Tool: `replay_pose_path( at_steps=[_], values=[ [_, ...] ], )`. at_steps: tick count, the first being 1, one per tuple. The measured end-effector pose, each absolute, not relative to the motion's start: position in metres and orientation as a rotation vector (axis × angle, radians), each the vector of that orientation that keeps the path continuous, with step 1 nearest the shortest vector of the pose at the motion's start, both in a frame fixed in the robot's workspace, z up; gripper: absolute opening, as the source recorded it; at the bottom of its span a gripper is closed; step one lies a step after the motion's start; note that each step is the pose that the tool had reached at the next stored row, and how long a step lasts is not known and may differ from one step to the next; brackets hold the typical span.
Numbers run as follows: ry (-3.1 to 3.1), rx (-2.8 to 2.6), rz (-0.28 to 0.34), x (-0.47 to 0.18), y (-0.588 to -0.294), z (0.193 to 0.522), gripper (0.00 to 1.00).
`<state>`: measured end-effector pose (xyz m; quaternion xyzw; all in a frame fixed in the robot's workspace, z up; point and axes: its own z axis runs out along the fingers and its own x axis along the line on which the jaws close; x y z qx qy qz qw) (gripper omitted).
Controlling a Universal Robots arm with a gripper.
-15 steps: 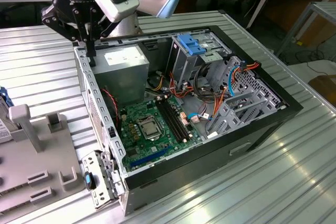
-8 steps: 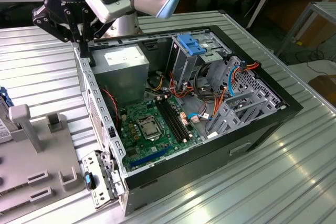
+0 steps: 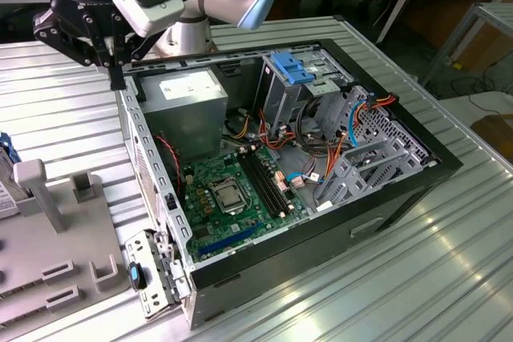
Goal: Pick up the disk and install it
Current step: 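Reach for the disk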
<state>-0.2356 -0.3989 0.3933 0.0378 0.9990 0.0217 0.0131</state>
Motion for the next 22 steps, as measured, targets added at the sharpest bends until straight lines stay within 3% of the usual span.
replay_pose_path(
  at_steps=[22],
  values=[
    [3.112,0.118,0.068,-0.274,-0.399,0.393,0.11]
  ],
)
